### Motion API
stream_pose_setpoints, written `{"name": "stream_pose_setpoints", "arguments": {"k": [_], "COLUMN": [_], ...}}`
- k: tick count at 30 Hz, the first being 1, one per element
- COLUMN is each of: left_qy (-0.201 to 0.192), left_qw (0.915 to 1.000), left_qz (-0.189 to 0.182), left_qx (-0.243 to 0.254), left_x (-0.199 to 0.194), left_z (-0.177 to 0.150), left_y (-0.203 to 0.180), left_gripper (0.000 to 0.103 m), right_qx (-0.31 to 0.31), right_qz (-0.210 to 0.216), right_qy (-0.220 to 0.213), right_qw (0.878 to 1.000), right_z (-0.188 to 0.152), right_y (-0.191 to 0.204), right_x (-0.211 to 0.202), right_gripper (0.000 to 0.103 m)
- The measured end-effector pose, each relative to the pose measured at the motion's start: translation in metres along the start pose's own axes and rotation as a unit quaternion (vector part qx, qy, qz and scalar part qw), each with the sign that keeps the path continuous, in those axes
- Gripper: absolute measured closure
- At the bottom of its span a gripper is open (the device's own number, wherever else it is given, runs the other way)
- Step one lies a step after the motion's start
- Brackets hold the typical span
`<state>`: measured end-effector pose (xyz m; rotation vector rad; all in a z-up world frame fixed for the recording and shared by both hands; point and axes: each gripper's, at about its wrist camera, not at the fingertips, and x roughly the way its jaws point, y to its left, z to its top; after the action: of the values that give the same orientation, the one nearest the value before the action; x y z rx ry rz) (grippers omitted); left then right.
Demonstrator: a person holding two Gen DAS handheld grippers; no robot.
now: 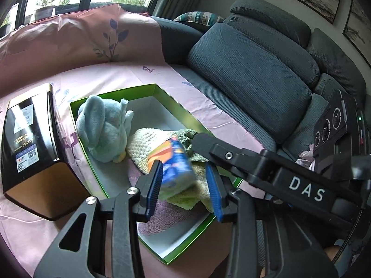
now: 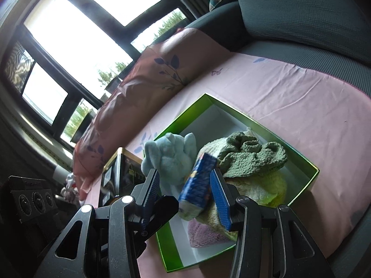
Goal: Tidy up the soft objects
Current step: 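Lower the tissue pack into the box and open both grippers, then move the right tool toward the red-and-white knitted sock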
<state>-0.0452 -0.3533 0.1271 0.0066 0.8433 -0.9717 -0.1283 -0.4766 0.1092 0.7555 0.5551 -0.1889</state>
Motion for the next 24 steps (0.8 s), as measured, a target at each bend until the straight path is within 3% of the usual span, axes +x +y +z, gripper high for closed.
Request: {"name": "stream_pose_setpoints", "arguments": {"k": [8, 9, 11, 13, 17, 20, 24], "left_qy": [-0.039, -0.045, -0.055, -0.061, -0.068, -0.063, -0.075], "left_qw": [0.9992, 0.9990, 0.9984, 0.9978, 0.9961, 0.9945, 0.9858], "left_qz": [0.000, -0.001, -0.003, 0.003, 0.026, 0.040, 0.098], "left_qx": [-0.001, -0.006, -0.014, -0.025, -0.051, -0.074, -0.114], "left_x": [-0.035, -0.042, -0.054, -0.066, -0.090, -0.107, -0.134], "left_z": [-0.004, -0.005, -0.007, -0.010, -0.020, -0.033, -0.051], "left_y": [0.006, 0.009, 0.013, 0.019, 0.039, 0.067, 0.107], "left_gripper": [0.037, 0.033, 0.023, 0.018, 0.016, 0.016, 0.016], "right_qx": [0.001, 0.001, 0.000, -0.003, -0.010, -0.024, -0.030], "right_qz": [-0.029, -0.034, -0.042, -0.042, -0.044, -0.038, -0.032], "right_qy": [-0.035, -0.037, -0.041, -0.046, -0.061, -0.070, -0.084], "right_qw": [0.999, 0.999, 0.998, 0.998, 0.997, 0.997, 0.996], "right_z": [0.003, 0.003, 0.003, 0.003, 0.002, 0.001, -0.002], "right_y": [0.005, 0.005, 0.007, 0.010, 0.018, 0.026, 0.036], "right_x": [-0.014, -0.015, -0.015, -0.016, -0.020, -0.024, -0.028], "right_gripper": [0.053, 0.051, 0.035, 0.032, 0.023, 0.022, 0.012]}}
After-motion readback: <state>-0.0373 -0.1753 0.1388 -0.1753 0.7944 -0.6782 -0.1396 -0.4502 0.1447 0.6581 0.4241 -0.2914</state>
